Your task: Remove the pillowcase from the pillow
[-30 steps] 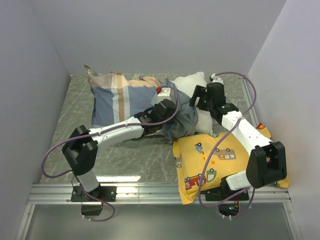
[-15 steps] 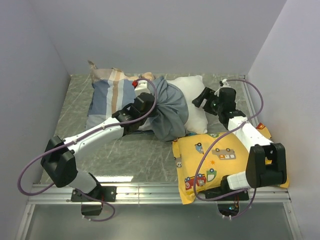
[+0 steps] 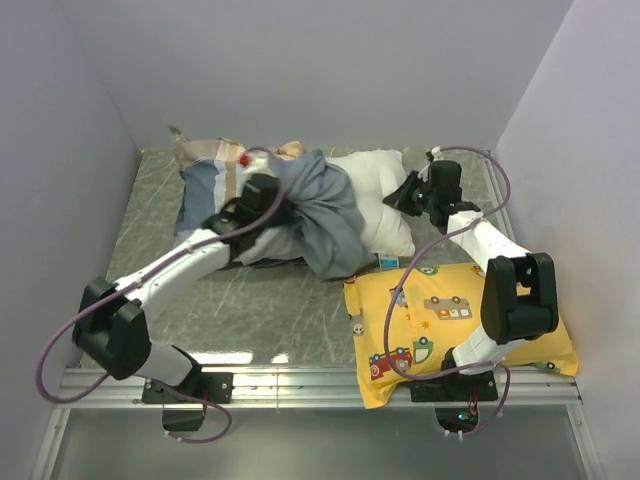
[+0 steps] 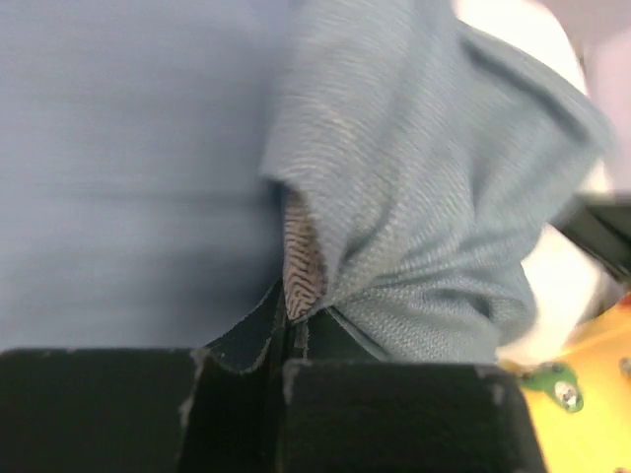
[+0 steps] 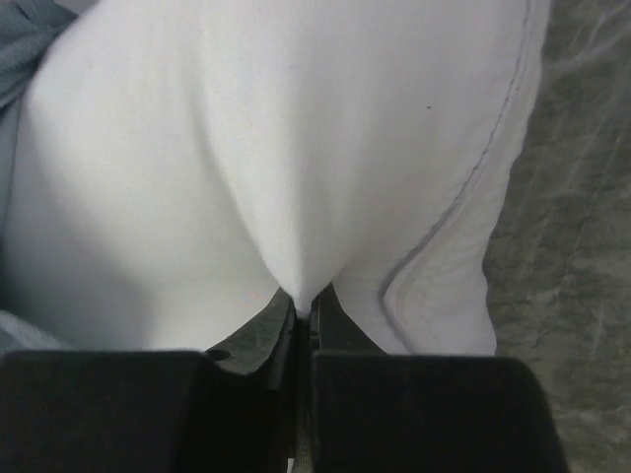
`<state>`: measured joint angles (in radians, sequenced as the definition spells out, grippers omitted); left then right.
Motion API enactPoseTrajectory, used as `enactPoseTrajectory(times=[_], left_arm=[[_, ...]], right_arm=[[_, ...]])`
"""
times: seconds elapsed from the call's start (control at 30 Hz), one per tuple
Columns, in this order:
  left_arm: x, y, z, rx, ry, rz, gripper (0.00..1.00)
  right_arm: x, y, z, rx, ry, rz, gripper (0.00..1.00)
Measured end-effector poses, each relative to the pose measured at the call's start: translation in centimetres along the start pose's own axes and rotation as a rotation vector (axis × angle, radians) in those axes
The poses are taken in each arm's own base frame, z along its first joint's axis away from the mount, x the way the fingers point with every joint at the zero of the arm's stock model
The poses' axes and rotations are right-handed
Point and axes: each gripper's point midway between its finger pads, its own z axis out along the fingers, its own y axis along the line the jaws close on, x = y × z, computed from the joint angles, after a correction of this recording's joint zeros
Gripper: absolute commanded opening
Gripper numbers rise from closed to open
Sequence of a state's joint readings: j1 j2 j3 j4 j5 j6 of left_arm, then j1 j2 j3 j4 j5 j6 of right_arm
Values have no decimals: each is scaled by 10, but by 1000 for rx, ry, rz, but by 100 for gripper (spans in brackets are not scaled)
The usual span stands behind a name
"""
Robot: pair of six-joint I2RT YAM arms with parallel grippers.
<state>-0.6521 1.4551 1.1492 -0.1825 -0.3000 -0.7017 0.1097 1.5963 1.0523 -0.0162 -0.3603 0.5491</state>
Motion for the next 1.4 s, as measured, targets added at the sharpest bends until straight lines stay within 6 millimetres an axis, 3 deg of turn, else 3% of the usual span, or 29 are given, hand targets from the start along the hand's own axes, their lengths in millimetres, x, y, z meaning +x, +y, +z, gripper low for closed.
enactPoseTrajectory(times=[0.1,0.23,0.33,0.4,0.5,0.53,0.63,0.77,0.83,0.93,1.03,1.13,1.2,1.27,1.33,1.4], left_arm=[[-38,67,-4,-63,-37,-131,0],[-91,149,-30,-154,-135,-287,1],[-108,189,-50,-185,-180,-374,1],[-106,208,-61,-193,-176,-429,0],[-92,207,-59,-158,-131,-458,1],[-88,206,-57,-149,-127,-457,0],[-68,197,-47,-131,-98,-443,1],[-53,188,-36,-127,-87,-429,1],[-52,186,-31,-131,-98,-423,0],[-55,184,-28,-136,-120,-412,1],[-55,181,-25,-138,-125,-404,0],[-58,177,-20,-134,-119,-398,1],[-60,174,-15,-129,-112,-393,1],[-63,169,-9,-123,-102,-385,1],[-67,163,-3,-110,-90,-375,1],[-71,155,3,-92,-72,-353,4]], right_arm=[[-17,6,-5,39,-38,-12,0],[-27,11,-18,66,-62,-13,0],[-33,2,-27,96,-71,8,0],[-37,-6,-30,112,-75,24,0],[-35,-10,-32,123,-65,29,4],[-35,-12,-32,133,-64,25,25],[-36,-22,-34,195,-76,5,61],[-48,-20,-47,276,-149,-65,78],[-49,5,-58,267,-185,-139,82],[-38,69,-71,149,-209,-268,84],[-13,130,-75,18,-198,-398,87],[20,157,-60,-33,-136,-497,88],[40,160,-38,-31,-78,-547,88],[60,151,-13,-1,-13,-580,88],[79,134,16,51,56,-613,62],[87,122,40,99,99,-629,22]])
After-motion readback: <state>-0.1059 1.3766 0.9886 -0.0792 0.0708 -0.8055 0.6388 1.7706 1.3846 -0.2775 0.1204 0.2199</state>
